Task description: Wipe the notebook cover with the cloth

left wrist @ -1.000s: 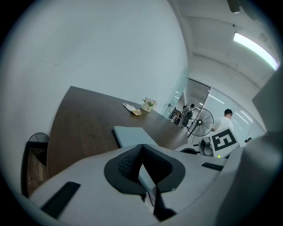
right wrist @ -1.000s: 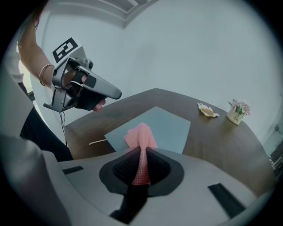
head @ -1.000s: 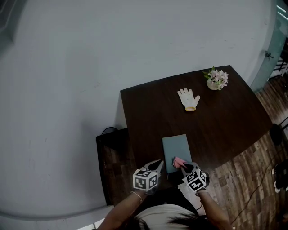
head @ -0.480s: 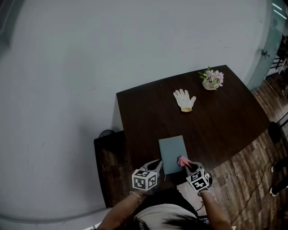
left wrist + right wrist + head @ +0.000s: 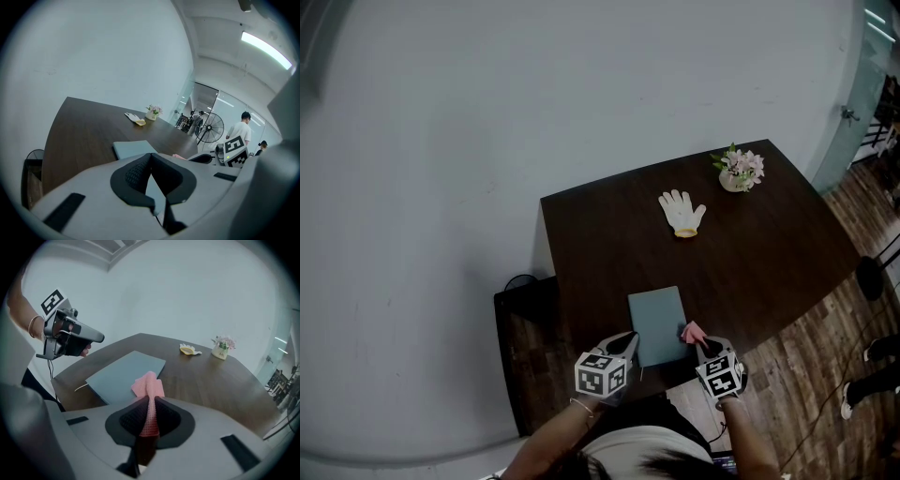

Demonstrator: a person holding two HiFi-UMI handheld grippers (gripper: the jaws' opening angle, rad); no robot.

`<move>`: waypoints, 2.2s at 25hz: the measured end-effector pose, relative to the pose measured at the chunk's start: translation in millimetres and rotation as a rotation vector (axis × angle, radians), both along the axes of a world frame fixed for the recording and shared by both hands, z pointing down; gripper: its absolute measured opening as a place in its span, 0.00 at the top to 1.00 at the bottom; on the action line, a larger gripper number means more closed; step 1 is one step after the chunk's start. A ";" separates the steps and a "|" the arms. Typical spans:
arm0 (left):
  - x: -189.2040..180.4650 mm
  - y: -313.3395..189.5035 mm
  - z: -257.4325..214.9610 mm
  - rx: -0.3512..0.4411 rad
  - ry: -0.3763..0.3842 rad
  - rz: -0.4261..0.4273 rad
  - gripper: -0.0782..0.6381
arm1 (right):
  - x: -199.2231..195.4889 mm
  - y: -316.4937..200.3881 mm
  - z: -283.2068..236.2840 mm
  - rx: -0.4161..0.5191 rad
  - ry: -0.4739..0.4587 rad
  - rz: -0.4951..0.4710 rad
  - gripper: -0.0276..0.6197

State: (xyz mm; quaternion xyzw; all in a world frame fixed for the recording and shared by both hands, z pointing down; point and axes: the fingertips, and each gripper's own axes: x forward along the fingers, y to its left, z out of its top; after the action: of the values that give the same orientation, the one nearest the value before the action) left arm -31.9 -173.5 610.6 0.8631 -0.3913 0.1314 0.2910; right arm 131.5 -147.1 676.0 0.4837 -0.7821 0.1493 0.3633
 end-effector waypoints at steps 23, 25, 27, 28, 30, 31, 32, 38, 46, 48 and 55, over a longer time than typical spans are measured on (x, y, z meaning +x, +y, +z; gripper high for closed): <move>-3.0 -19.4 -82.0 0.244 -0.011 -0.032 0.87 | -50.8 -48.4 -141.9 0.317 -0.224 -0.006 0.90; -5.3 -20.7 -91.8 0.269 -0.012 -0.042 0.87 | -54.3 -49.1 -154.4 0.341 -0.241 -0.007 0.90; -7.2 -21.5 -101.8 0.294 -0.012 -0.050 0.87 | -57.2 -49.3 -167.3 0.365 -0.256 -0.008 0.90; -7.9 -21.9 -106.5 0.305 -0.011 -0.053 0.87 | -58.6 -49.4 -173.7 0.378 -0.262 -0.008 0.90; -8.9 -22.1 -115.5 0.325 -0.007 -0.060 0.87 | -60.9 -49.0 -185.4 0.402 -0.274 -0.009 0.90; -9.2 -21.9 -120.2 0.334 -0.004 -0.064 0.87 | -61.8 -48.5 -190.8 0.413 -0.280 -0.009 0.90; -9.6 -21.7 -124.8 0.343 -0.001 -0.069 0.87 | -62.7 -48.1 -195.9 0.424 -0.285 -0.010 0.90; -10.1 -18.7 -150.8 0.390 0.009 -0.079 0.87 | -66.3 -43.7 -222.0 0.480 -0.301 -0.008 0.90; -9.6 -12.9 -181.2 0.442 0.031 -0.083 0.87 | -67.7 -35.8 -240.7 0.519 -0.326 0.005 0.90; -8.4 -11.9 -187.2 0.454 0.035 -0.083 0.87 | -66.8 -34.3 -243.4 0.524 -0.329 0.007 0.90; -5.8 -6.8 -200.4 0.473 0.050 -0.096 0.87 | -64.3 -28.5 -254.6 0.549 -0.331 0.012 0.91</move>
State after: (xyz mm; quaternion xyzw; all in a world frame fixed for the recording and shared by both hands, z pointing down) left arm -37.7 -180.2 410.1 0.8906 -0.4445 0.0009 0.0963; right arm 67.2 -175.6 421.4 0.5373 -0.8389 0.0115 0.0859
